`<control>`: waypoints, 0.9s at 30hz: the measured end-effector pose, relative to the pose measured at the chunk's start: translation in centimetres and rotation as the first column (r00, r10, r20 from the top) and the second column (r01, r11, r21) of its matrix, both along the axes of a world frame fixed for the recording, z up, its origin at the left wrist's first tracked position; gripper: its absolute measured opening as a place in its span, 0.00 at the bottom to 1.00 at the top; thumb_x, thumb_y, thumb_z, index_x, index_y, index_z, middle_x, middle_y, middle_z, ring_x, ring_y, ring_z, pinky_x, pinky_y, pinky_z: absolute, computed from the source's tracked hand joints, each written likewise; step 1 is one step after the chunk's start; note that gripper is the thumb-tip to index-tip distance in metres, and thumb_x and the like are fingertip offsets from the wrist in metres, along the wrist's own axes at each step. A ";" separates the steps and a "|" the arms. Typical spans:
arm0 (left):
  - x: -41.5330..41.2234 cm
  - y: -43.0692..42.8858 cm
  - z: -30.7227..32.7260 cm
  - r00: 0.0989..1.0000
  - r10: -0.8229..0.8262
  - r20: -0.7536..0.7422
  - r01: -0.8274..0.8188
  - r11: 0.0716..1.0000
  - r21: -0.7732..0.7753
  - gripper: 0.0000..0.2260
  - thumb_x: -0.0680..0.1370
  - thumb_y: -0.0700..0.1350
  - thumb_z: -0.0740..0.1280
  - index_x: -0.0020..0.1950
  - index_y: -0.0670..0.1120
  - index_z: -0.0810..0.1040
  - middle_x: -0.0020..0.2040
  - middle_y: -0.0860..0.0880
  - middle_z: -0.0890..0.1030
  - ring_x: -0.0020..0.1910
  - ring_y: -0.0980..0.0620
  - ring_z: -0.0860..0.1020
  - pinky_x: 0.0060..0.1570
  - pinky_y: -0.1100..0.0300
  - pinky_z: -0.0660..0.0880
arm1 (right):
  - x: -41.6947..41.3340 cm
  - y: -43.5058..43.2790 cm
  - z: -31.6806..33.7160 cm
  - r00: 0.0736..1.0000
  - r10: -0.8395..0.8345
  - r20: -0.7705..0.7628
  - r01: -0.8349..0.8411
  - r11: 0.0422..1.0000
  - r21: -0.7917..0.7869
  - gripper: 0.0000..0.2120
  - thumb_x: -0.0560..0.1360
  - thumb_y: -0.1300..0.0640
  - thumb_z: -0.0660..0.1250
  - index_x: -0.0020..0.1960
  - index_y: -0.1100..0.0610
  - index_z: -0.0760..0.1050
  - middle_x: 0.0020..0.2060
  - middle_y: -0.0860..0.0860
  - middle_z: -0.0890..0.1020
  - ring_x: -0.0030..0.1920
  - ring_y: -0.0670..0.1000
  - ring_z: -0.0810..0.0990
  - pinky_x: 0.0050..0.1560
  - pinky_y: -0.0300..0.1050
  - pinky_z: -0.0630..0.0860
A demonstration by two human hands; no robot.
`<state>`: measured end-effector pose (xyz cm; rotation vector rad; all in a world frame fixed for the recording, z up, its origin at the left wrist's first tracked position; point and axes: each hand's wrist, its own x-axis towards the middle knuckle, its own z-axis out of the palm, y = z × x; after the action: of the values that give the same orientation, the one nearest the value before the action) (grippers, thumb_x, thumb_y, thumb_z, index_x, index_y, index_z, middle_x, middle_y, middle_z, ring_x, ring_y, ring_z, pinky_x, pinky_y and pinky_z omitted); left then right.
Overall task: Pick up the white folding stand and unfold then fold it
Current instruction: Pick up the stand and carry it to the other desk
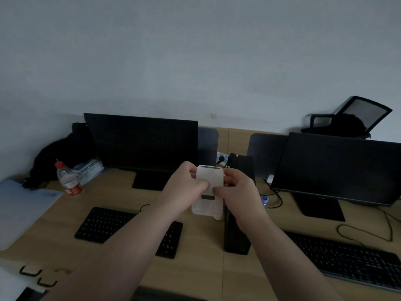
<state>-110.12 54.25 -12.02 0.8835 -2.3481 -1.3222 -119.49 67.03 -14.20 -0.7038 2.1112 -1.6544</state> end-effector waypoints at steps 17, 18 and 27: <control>6.3 -2.7 1.2 0.987 0.156 -0.030 -0.156 0.988 0.005 0.17 0.76 0.43 0.74 0.61 0.51 0.73 0.53 0.54 0.79 0.48 0.59 0.79 0.36 0.65 0.73 | 4.5 -4.2 2.3 0.983 0.180 -0.034 -0.180 0.984 0.016 0.23 0.74 0.68 0.73 0.66 0.53 0.77 0.55 0.49 0.85 0.55 0.49 0.83 0.50 0.46 0.83; 7.1 -3.3 1.1 0.985 0.169 -0.031 -0.169 0.986 0.011 0.16 0.76 0.43 0.74 0.60 0.52 0.73 0.53 0.55 0.79 0.48 0.59 0.79 0.34 0.66 0.73 | 5.0 -4.9 2.3 0.979 0.201 -0.038 -0.200 0.980 0.020 0.23 0.74 0.68 0.73 0.66 0.53 0.77 0.55 0.49 0.84 0.56 0.49 0.83 0.49 0.44 0.83; 14.2 -8.9 0.6 0.957 0.288 -0.037 -0.287 0.957 0.041 0.17 0.76 0.42 0.74 0.61 0.49 0.75 0.55 0.52 0.81 0.49 0.58 0.79 0.37 0.65 0.73 | 10.9 -12.0 2.0 0.948 0.318 -0.023 -0.317 0.948 0.038 0.24 0.75 0.66 0.73 0.68 0.51 0.77 0.55 0.46 0.83 0.53 0.44 0.82 0.40 0.36 0.80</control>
<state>-95.93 45.31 -11.38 1.1460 -2.0729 -1.2505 -108.62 55.01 -12.20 -1.0035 1.9171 -1.4371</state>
